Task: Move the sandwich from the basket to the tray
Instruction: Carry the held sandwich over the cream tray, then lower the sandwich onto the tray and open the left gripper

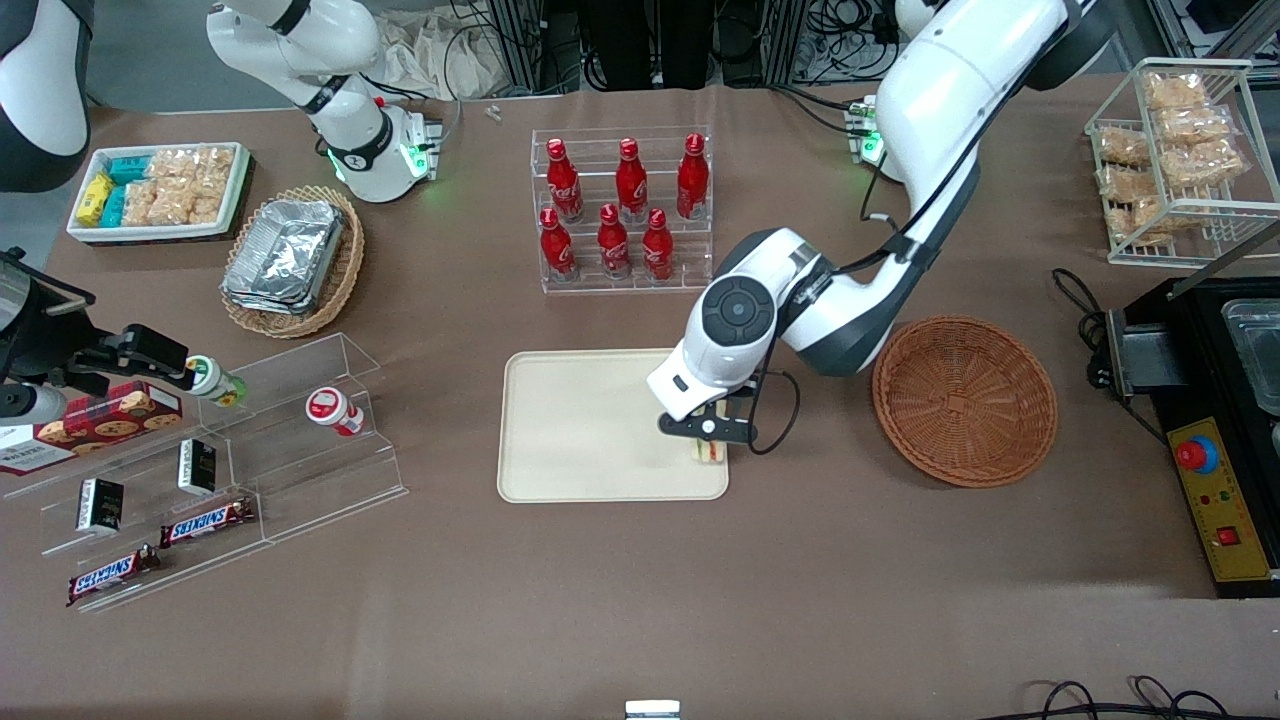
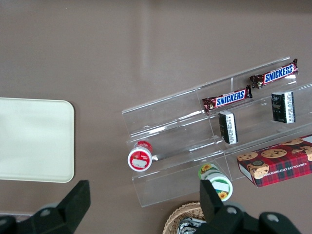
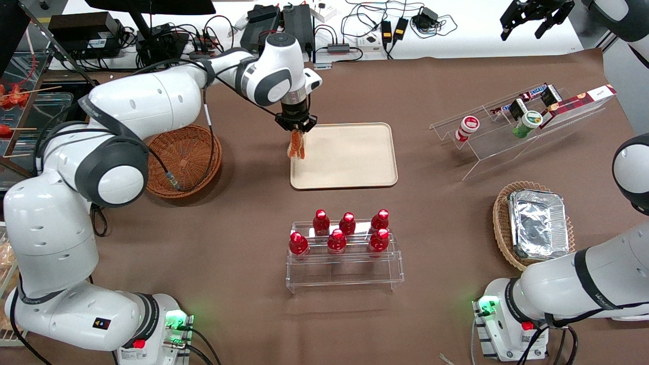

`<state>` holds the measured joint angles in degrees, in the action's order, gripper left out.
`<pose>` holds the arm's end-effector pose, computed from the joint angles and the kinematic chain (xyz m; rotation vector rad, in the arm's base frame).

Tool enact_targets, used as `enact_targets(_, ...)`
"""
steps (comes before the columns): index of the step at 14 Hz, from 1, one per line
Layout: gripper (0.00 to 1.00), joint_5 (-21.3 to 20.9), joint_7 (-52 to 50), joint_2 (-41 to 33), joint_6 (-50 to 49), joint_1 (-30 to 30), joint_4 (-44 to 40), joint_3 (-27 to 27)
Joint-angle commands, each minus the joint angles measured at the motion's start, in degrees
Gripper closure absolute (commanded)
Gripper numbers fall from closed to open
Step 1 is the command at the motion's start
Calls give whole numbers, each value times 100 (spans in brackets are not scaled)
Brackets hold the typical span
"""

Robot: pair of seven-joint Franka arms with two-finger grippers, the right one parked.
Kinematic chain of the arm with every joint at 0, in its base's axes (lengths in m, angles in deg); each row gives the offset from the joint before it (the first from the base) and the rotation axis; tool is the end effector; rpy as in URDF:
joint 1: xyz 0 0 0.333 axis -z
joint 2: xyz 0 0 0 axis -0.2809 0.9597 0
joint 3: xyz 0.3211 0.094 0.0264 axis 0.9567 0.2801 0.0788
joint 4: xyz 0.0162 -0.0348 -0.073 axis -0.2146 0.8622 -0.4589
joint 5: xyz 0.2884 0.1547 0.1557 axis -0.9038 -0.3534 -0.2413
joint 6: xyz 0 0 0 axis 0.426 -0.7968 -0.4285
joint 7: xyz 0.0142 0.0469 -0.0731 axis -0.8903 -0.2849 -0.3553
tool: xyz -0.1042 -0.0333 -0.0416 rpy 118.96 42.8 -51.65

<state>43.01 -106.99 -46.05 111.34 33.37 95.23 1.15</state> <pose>0.5540 -0.4200 0.3214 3.0550 -0.2005 -0.1275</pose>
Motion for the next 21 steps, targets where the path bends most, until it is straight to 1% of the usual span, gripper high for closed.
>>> enact_targets(1,98,-141,74,380,237,26,-238,16)
enact_targets(2,97,-150,74,451,281,34,-238,16)
enact_targets(3,94,-150,74,512,334,34,-238,16)
enact_targets(5,86,-150,56,635,448,34,-238,16)
enact_targets(6,75,-159,-5,671,492,78,-229,16)
enact_targets(7,39,-159,-40,671,510,157,-238,16)
enact_targets(8,0,-168,-119,654,501,201,-229,33)
enact_targets(10,0,-185,-635,584,475,193,-255,42)
enact_targets(12,0,-177,-717,400,361,140,-256,42)
enact_targets(15,0,-168,-569,-205,-506,26,-238,103)
enact_targets(16,0,-151,-394,-434,-849,-148,-203,104)
enact_targets(18,0,42,116,-891,-1473,-561,-150,77)
enact_targets(19,0,139,248,-1172,-1711,-746,-80,77)
enact_targets(21,0,166,485,-1682,-2046,-1124,139,77)
